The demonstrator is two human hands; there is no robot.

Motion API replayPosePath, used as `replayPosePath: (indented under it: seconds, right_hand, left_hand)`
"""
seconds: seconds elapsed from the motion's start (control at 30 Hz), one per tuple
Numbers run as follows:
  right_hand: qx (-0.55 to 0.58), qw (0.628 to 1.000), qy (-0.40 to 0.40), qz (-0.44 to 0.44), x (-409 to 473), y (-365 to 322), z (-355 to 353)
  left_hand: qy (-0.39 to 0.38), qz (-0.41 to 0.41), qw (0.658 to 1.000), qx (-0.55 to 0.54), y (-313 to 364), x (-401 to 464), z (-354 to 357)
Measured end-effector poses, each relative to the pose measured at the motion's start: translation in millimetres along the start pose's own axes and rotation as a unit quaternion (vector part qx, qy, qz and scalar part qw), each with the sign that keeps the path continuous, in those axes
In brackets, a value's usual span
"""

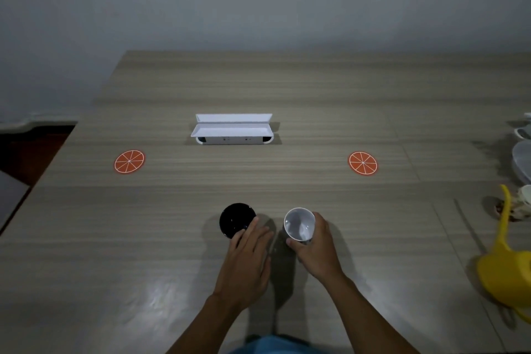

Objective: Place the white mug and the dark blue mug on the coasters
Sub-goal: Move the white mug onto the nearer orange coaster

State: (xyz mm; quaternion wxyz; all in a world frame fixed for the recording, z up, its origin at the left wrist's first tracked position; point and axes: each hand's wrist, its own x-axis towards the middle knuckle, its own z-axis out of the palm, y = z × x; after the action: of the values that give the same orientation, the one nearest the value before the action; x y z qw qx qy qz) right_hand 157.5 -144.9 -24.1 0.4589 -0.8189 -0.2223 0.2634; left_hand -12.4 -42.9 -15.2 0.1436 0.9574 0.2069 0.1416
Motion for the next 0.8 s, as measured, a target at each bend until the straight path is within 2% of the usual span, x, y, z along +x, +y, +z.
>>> replayPosePath:
  seconds: [0.13, 0.47, 0.63, 0.8]
  right_hand:
    - [0.013, 1.000, 0.006, 0.003, -3, 4, -9]
    - [0.021, 0.999, 0.045, 0.015, -4, 20, -47]
    - [0.026, 0.997, 0.064, 0.023, -4, 25, -63]
    - [0.029, 0.997, 0.065, 0.027, -5, 32, -73]
  left_hand:
    - [-0.018, -0.013, 1.000, -0.001, 5, 3, 4]
    - [-0.083, 0.028, 0.996, -0.003, 31, 15, 28]
    - [-0.195, -0.028, 0.980, -0.035, 44, 18, 42]
    - [-0.299, -0.038, 0.953, 0.023, 46, 23, 53]
